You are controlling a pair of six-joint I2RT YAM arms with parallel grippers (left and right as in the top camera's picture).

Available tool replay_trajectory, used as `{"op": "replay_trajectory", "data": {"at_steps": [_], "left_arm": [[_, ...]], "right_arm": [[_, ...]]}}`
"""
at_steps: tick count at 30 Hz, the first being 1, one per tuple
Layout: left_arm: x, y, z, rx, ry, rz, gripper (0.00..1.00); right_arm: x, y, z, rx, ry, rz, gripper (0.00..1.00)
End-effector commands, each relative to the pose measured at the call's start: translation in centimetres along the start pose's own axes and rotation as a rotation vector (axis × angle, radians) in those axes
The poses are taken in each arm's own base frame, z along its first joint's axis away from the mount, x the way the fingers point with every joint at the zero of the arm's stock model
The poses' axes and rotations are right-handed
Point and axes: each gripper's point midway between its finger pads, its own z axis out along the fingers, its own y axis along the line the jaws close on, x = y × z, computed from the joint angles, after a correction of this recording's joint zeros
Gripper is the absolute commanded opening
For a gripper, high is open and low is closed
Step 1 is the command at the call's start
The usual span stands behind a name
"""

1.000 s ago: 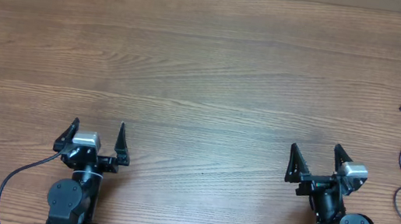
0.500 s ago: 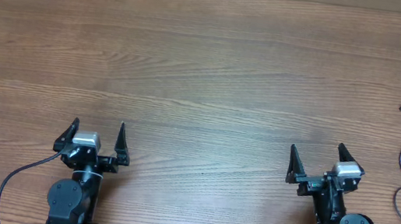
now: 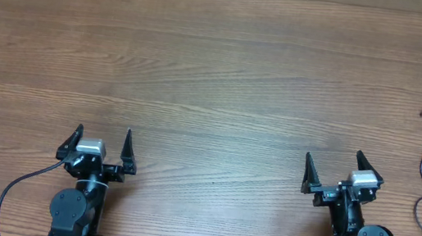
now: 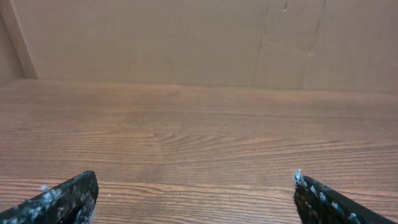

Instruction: Untangle cables

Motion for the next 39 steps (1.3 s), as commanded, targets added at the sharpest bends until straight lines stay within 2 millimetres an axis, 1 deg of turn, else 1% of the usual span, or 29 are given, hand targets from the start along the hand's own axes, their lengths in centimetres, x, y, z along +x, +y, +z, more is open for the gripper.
{"op": "replay_trajectory", "data": {"at_steps": [1,6,10,39], "left_arm": [[-0.1,0.0,0.0,-0.004,-0.007,-0.009,1.0],[-0.1,0.0,0.0,-0.004,-0.007,-0.009,1.0],[-0.1,0.0,0.0,-0.004,-0.007,-0.008,1.0],[-0.1,0.0,0.0,-0.004,-0.007,-0.009,1.0]], "right_arm": [[0.2,-0.5,0.0,0.025,-0.003,-0.008,1.0],[0.2,-1.5,-0.1,0.066,-0.003,0.07,1.0],[0.3,-1.8,-0.1,0.078,-0.004,0.08,1.0],[0.2,-1.9,-0.1,0.08,-0.004,0.08,1.0]]}}
